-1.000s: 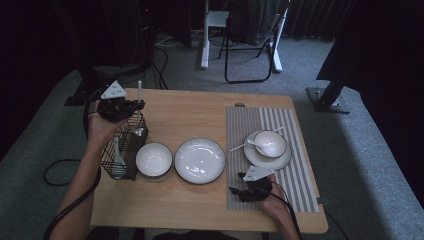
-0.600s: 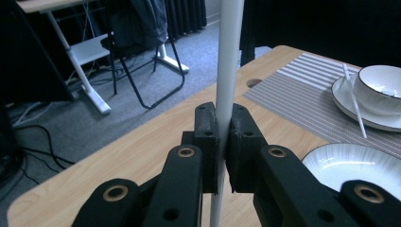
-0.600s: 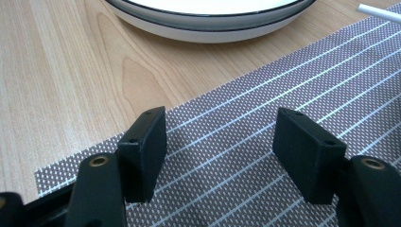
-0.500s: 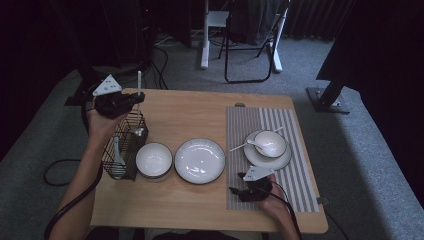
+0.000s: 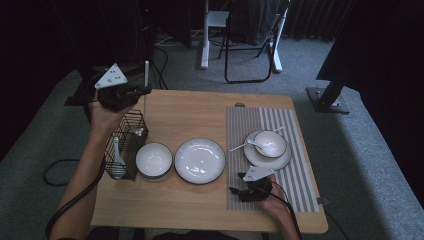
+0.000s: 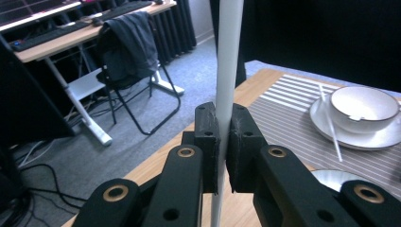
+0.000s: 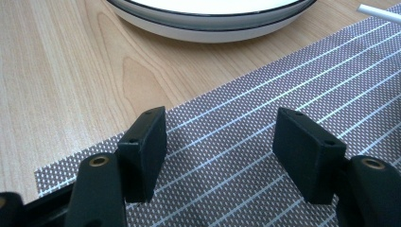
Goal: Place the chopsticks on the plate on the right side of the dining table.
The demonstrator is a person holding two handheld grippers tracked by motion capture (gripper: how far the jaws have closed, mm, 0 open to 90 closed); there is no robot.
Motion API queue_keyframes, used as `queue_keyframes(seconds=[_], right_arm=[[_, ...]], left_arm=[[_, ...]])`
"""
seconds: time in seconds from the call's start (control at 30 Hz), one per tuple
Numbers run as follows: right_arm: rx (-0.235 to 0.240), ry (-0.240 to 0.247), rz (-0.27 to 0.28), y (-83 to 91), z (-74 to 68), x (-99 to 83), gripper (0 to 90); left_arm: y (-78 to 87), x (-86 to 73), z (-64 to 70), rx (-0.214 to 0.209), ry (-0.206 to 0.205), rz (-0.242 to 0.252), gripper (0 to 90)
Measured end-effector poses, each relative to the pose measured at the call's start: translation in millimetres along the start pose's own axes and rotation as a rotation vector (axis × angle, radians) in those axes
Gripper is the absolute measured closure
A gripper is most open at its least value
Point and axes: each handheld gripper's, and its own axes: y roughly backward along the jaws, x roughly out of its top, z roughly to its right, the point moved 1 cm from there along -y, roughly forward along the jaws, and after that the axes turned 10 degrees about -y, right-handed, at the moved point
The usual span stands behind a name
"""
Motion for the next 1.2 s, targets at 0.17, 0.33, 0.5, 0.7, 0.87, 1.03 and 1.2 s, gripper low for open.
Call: queue_keyframes(seconds=[0.17,0.33,0.5,0.7,0.87,1.03,1.2], right_arm=[[0.0,0.0,0.0,-0.1,-0.1,0.0,35.2],[0.0,0.001,0.002,0.1,0.1,0.0,35.2],[0.0,0.0,0.002,0.1,0.1,0.0,35.2],[0.0,0.001,0.001,0.1,-0.1,0.0,35.2],[-0.001,-0.002,0.002,0.0,0.0,0.0,35.1],[-0.002,-0.004,0.002,0.0,0.3,0.1,35.1],[0.003,-0.005,-0.002,-0.1,0.4,0.1,35.3]], left_arm=[[-10.6,1.0,9.3,-0.042,0.02,0.004,84.7],[-19.9,0.1,18.6,-0.071,0.027,-0.011,84.7],[-22.8,0.2,25.9,-0.095,0.041,-0.006,84.7],[-23.5,1.8,34.0,-0.115,0.053,0.008,84.7],[-24.9,4.5,41.6,-0.135,0.048,0.01,84.7],[-27.4,6.8,48.0,-0.156,0.035,0.004,84.7],[-28.1,9.3,51.2,-0.17,0.038,0.012,84.7]])
